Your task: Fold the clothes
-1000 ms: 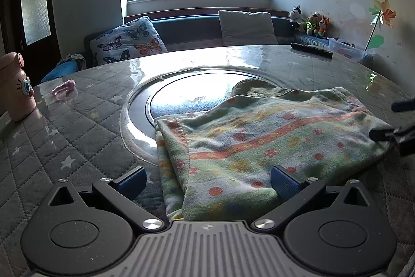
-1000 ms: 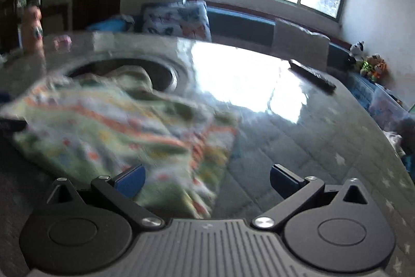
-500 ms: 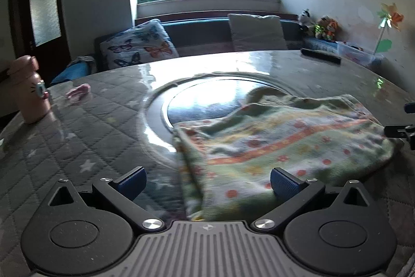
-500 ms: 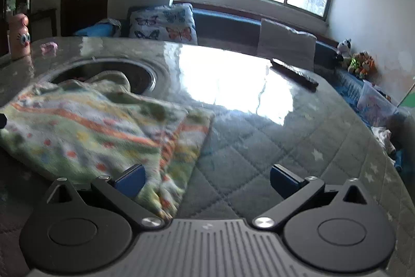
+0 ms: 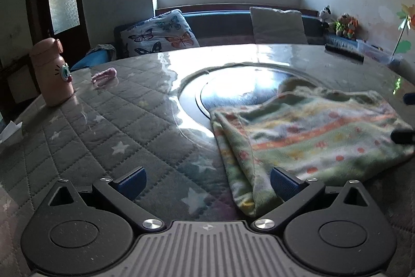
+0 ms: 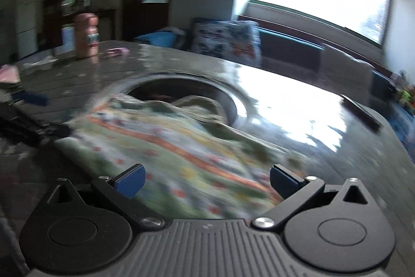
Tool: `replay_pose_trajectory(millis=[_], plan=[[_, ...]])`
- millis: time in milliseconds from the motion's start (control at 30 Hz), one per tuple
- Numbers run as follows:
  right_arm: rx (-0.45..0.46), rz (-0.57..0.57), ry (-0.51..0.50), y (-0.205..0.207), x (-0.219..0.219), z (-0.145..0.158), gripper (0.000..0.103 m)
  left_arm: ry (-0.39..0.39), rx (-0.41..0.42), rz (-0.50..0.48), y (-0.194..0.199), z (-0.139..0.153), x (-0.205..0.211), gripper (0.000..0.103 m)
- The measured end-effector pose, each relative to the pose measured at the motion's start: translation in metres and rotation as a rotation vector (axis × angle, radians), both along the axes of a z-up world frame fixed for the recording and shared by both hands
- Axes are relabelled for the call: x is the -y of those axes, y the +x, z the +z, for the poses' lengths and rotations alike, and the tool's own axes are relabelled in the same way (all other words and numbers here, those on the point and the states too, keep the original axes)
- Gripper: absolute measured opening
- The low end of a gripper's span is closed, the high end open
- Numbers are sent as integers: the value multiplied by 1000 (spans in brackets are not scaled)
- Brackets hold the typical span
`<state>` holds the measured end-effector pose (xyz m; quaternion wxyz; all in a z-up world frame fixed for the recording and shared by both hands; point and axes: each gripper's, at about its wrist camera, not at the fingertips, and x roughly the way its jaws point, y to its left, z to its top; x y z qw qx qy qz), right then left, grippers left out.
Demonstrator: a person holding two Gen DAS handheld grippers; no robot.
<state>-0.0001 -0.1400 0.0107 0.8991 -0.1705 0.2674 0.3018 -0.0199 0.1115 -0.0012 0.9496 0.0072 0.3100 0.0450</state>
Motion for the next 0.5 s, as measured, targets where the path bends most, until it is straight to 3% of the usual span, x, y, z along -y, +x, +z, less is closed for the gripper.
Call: replay_pose_trajectory(millis=[133, 367, 500], plan=[[-1, 107, -11, -7, -29, 3, 95, -49, 19, 36, 1, 12, -16, 100], [14, 313, -96, -28, -86, -5, 79, -163, -5, 100, 13, 23, -46, 75], [36, 403, -145, -39, -111, -9, 60, -221, -26, 106, 22, 23, -52, 70]])
